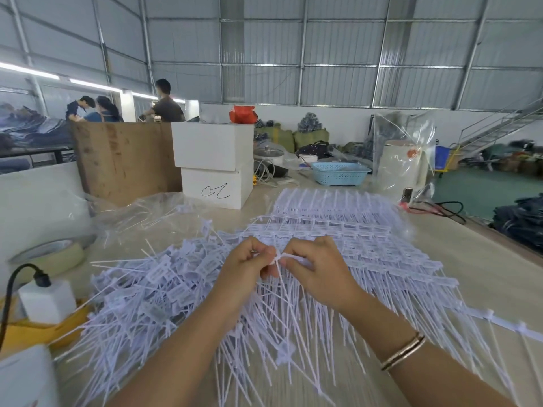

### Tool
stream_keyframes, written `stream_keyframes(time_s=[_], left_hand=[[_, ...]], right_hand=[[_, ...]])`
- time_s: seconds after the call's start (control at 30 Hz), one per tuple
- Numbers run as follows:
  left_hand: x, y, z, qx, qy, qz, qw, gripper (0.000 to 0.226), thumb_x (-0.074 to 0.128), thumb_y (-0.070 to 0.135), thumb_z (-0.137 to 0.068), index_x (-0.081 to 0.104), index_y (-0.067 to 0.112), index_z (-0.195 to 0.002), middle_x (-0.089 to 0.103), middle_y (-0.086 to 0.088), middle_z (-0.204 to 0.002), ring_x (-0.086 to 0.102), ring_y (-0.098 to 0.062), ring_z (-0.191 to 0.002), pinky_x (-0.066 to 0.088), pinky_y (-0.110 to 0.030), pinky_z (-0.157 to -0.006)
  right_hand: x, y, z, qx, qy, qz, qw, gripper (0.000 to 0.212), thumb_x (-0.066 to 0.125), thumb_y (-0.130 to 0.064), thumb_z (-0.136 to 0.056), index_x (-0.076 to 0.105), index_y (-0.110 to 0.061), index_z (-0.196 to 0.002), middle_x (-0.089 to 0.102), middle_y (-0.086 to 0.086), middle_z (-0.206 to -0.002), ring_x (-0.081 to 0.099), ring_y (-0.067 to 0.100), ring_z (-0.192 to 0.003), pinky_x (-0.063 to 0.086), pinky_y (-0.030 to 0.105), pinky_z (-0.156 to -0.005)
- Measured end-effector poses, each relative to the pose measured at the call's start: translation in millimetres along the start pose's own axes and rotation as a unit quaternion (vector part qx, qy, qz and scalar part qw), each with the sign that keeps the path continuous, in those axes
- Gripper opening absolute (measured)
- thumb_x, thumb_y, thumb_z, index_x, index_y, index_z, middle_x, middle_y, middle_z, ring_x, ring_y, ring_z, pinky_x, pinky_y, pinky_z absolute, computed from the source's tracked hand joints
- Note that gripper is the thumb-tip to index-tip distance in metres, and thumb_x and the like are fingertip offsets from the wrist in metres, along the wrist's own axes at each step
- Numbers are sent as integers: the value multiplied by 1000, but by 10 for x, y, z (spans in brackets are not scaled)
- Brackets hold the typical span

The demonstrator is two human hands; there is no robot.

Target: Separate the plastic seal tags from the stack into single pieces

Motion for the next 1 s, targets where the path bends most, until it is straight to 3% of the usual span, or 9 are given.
stream_keyframes(time_s=[0.07,0.3,0.43,0.57,0.63,0.73,0.8,0.87,1.0], left_hand=[[-13,59,8,15,13,3,1000,20,55,22,-94,52,15,-76,60,6,-56,51,-7,-57,42,-18,-61],[42,112,58,55,54,25,997,15,52,21,-96,52,17,-81,56,11,-55,51,-2,-56,45,-15,-62],[-225,82,19,26,144,188,971,20,49,15,-97,51,16,-78,53,10,-53,44,-3,-50,37,-24,-63],[-562,257,23,118,210,-149,959,17,52,30,-94,48,31,-78,55,14,-54,42,-3,-42,38,-24,-47],[-644,358,57,162,247,-262,919,14,55,33,-92,49,28,-81,53,14,-54,49,-5,-47,43,-31,-56],[-728,359,43,152,275,-448,837,21,64,34,-88,56,17,-97,59,3,-86,59,-24,-81,38,-40,-78],[-735,340,29,155,271,-505,805,28,69,32,-84,61,12,-101,58,-9,-99,56,-32,-93,39,-44,-78],[-564,394,55,209,228,-510,803,25,65,33,-86,64,12,-99,60,-8,-99,56,-31,-92,38,-42,-77],[-71,400,89,242,79,-436,864,41,35,57,-89,59,25,-95,61,15,-75,59,-10,-73,35,-32,-77]], right_hand=[[-42,-47,-6,-11,17,8,1000,24,59,-31,-90,58,-10,-78,31,-9,-48,33,12,-46,29,18,-64],[-102,-142,23,-29,67,34,997,24,49,-32,-92,64,-14,-87,59,-7,-75,54,16,-62,44,34,-55],[-261,106,65,34,122,-49,991,18,52,-30,-92,56,-21,-77,48,-9,-59,44,11,-50,33,29,-48],[-209,358,90,84,70,-59,992,13,54,-18,-94,57,-26,-84,55,-9,-68,48,9,-54,41,32,-54],[-128,396,111,95,37,-50,993,16,49,-15,-93,61,-23,-99,57,-13,-75,50,6,-56,42,32,-56],[-44,332,96,69,-11,-34,997,34,40,-16,-88,63,-16,-114,58,-6,-92,56,14,-76,45,36,-68],[-9,256,73,37,-32,-20,999,38,41,-9,-89,63,-12,-120,50,-12,-89,49,3,-73,38,33,-70],[19,193,56,27,-45,-14,999,45,38,-9,-85,59,-15,-125,42,-19,-83,45,-1,-70,29,30,-72],[65,89,57,18,-47,-45,998,57,36,-11,-80,42,-34,-132,45,-20,-87,44,0,-65,28,23,-74]])
Point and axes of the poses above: each hand's wrist, its own z-axis away from the middle knuckle, its own x-axis out of the palm, y = z × x, the point moved 8 cm from there along -z, towards the middle knuckle
